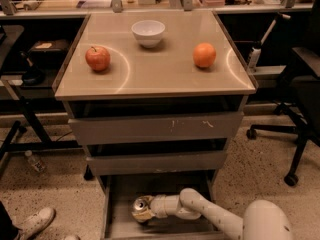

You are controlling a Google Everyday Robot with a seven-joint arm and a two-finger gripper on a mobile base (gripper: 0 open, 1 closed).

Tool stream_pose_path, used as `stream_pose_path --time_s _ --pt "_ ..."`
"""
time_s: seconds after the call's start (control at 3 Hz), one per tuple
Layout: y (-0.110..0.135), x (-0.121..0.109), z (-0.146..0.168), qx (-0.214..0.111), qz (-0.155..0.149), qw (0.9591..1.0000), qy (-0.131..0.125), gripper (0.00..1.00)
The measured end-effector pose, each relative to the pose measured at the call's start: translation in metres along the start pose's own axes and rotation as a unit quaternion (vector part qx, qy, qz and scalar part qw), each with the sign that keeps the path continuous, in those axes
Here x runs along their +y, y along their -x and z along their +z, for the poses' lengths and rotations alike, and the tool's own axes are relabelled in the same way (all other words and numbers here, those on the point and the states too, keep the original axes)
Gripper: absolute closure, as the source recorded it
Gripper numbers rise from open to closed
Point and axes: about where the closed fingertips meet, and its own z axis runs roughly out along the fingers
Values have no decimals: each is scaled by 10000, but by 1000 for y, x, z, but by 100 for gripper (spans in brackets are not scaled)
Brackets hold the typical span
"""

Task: Pick 7up can from bottom drawer and place on counter

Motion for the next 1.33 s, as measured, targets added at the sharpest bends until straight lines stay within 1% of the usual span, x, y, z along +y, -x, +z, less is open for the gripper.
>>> stream_pose_path --time_s 0.33,0.67,1.0,1.33 --pt "40 12 -23 -237 66 9995 -200 100" --pt "80 28 -47 -391 -33 9987 -330 100" --pt "123 42 -76 -527 -201 9975 -417 100" --pt "158 49 -95 -527 -452 9970 -353 100"
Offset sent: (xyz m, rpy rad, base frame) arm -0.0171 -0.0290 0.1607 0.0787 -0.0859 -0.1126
